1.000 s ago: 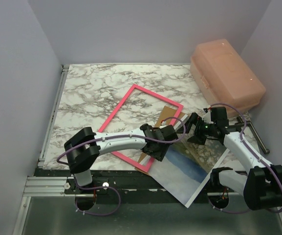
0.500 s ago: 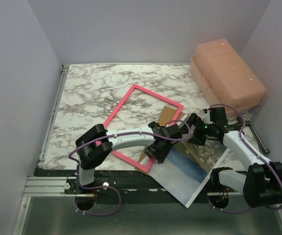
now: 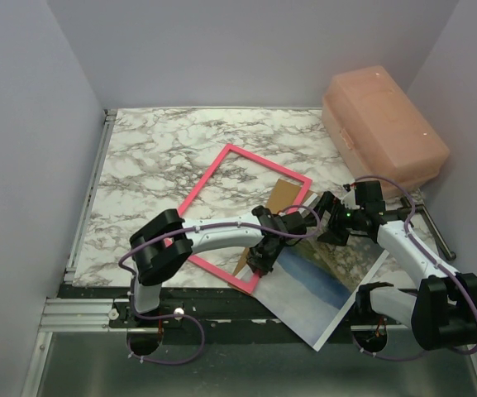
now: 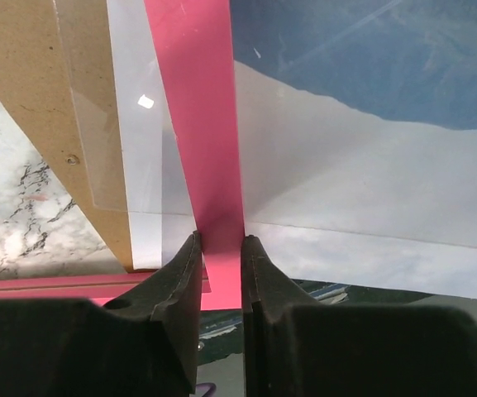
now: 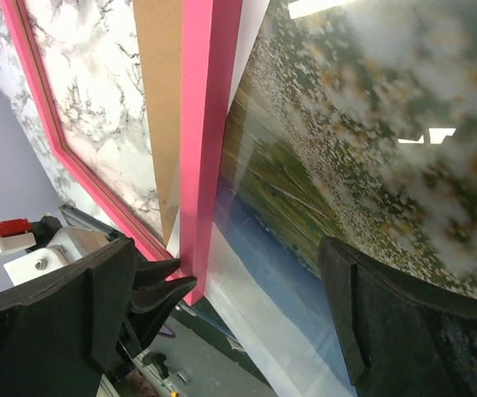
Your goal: Put the photo into the frame
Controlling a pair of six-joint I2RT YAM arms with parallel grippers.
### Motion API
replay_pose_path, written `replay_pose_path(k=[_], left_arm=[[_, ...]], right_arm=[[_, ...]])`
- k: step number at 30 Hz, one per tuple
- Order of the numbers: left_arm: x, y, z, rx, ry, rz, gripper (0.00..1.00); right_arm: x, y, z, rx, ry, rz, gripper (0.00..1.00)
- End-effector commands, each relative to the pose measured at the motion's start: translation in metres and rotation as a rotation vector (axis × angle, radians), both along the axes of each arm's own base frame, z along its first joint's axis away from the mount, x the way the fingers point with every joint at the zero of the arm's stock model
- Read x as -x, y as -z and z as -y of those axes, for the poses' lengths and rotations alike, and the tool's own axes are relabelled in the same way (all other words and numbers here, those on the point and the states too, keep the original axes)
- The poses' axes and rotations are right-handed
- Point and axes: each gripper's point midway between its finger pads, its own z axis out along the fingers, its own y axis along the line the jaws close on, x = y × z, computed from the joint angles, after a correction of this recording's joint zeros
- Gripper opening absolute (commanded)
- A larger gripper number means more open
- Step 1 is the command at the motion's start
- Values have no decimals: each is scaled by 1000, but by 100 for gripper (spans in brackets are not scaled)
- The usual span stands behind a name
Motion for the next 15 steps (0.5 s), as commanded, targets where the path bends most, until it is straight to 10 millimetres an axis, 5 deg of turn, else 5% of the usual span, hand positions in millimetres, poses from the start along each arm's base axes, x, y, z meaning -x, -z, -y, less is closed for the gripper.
replay_pose_path(k=[1,15], left_arm=[[-7,-16,-10,-4,-14,72,0],[15,-73,-10,130,33,173,0]], right_arm=[[-5,-7,0,1,-1,9,100],[-16,-42,-31,-265,-20,67,99]])
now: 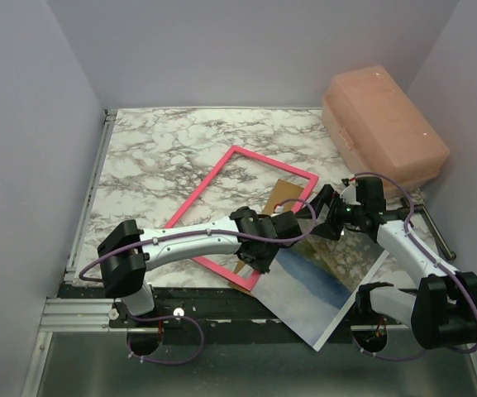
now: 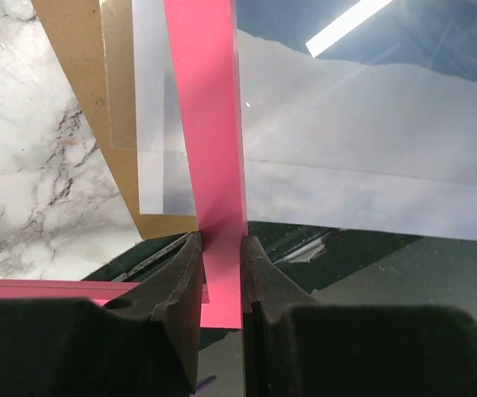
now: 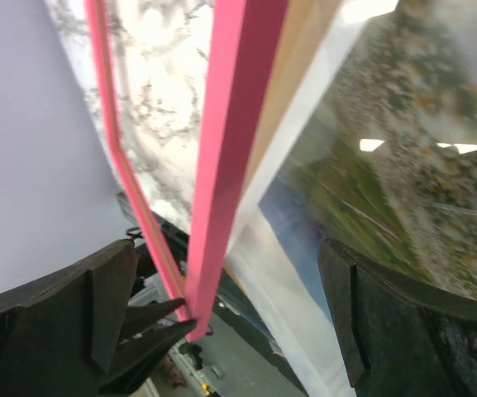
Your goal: Put the photo into the frame
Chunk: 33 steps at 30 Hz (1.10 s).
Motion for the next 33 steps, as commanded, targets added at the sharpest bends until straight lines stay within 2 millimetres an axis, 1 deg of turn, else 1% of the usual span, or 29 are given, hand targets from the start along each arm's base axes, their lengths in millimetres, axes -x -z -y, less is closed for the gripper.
replay_pose_path(k=[1,3,9,13,14,15,16,17,18,19,20,26,30,33], left_arm=[[13,-15,-5,6,35,52,0],[19,-17,-4,12,41,54,0],[27,-27,-2,28,38,69,0],[28,-20,-4,8,38,63,0],[27,-15,-3,-6,38,58,10],[27,-12,-2,-20,37,52,26],[27,-6,0,-36,36,42,36],[29,-1,2,-46,39,29,48],[30,4,4,-54,43,19,56],[30,9,5,-60,43,8,60],[31,13,7,-54,46,-8,62],[34,31,8,-24,52,-69,64],[33,42,5,-41,56,-77,64],[33,55,3,-57,55,-82,63]], right_arm=[[-5,-23,-17,-158,-34,44,99],[-6,-22,-20,-186,-30,29,99],[-6,-5,-19,-176,-17,-16,96],[-6,-1,-16,-152,-5,-25,95],[-6,-1,-15,-144,-2,-24,95],[-5,1,-14,-133,1,-27,95],[-4,2,-12,-118,7,-30,95],[-3,4,-11,-104,14,-35,95],[-3,5,-9,-91,21,-36,95],[-2,7,-8,-84,22,-39,95],[0,8,-7,-77,22,-41,95],[6,15,-2,-42,37,-55,95],[9,16,4,-2,69,-51,95],[10,15,9,26,95,-41,95]])
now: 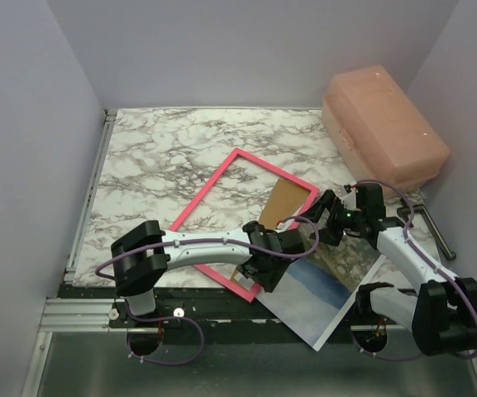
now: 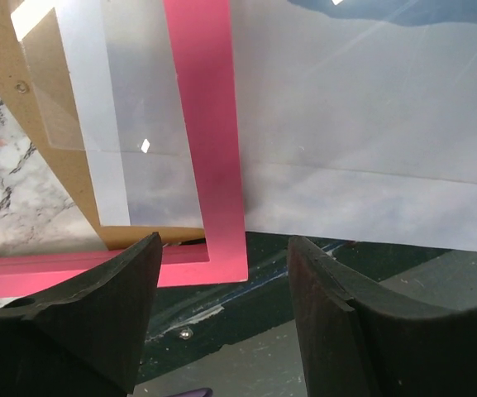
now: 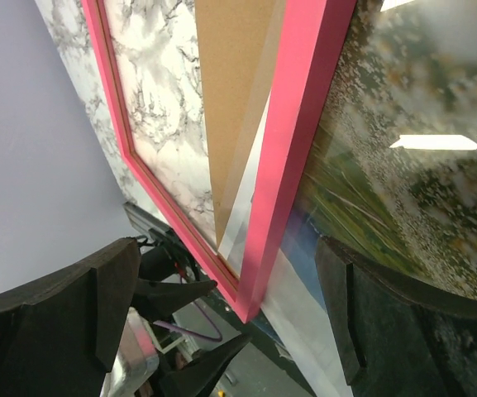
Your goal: Put the photo into the frame
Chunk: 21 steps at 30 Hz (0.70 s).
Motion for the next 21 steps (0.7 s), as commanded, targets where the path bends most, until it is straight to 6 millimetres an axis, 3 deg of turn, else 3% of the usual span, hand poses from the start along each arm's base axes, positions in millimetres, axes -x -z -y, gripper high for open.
replay_pose_path(k=[1,7,11,15,21], left_arm=[[6,21,3,3,21,-41,62],[11,39,2,-11,19,-73,48],[10,41,-1,-18,11,-67,24],[7,27,-1,2,-2,-41,0],[-2,-14,0,50,-28,36,0]], right_arm=[[7,7,12,74,45,-11,95],[10,11,17,107,54,-21,95],[11,14,17,112,50,-34,95],[11,15,14,95,33,-39,95],[10,11,5,26,24,-28,95]])
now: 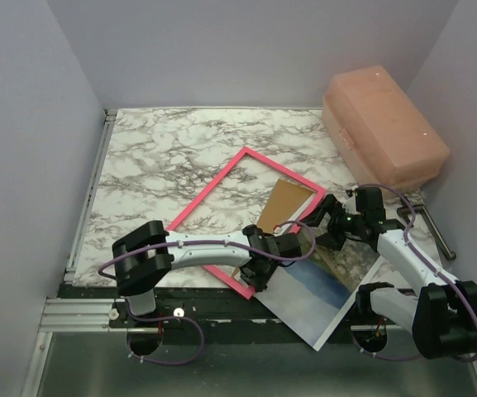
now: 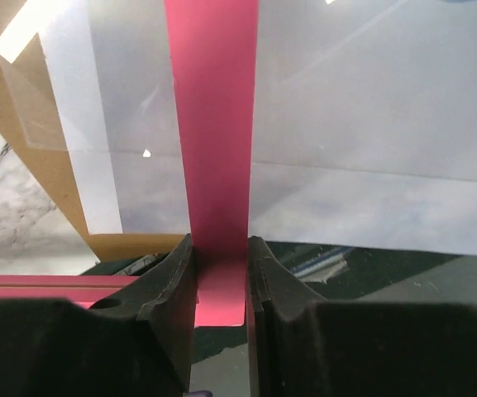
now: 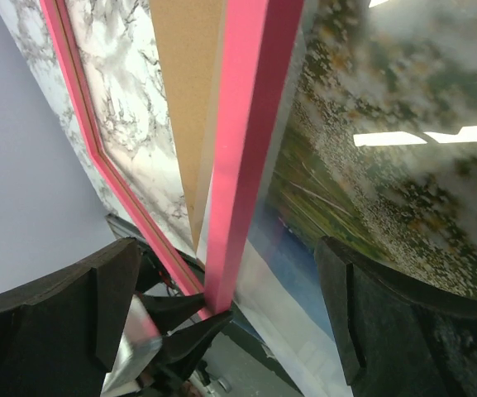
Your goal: Put the photo into the frame
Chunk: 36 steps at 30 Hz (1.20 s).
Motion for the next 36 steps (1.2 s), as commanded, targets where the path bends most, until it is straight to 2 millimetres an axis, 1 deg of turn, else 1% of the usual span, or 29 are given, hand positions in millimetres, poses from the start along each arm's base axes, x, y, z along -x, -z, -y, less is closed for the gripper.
replay_pose_path(k=[1,5,9,12,20,22,26,28,31,33,34,36], left_arm=[[-8,-47,8,89,-29,81,0],[-2,-65,9,140,-32,82,0],[7,-79,6,170,-26,82,0],[16,-87,4,200,-24,72,0],[31,-104,-5,278,-57,43,0],[34,-111,-4,317,-61,37,0],[37,-119,-6,367,-69,30,0],[37,-121,-10,376,-73,36,0],[37,-123,-13,389,-80,37,0],[37,-124,-15,393,-85,37,0],[37,-123,-17,393,-88,38,0],[37,-123,-20,391,-92,45,5]], right_arm=[[1,-2,-6,-52,-12,5,95],[-3,-3,-8,-63,-17,15,94],[-8,-15,-18,-146,-36,44,94],[-14,-24,-24,-206,-35,69,91],[-26,-31,-23,-210,-1,80,79],[-28,-37,-24,-222,1,95,77],[-34,-50,-25,-243,23,132,74],[-38,-55,-23,-237,41,144,70],[-43,-67,-23,-243,52,166,60],[-45,-77,-23,-246,48,194,45],[-47,-81,-23,-245,50,202,34],[-50,-88,-21,-231,57,213,14]])
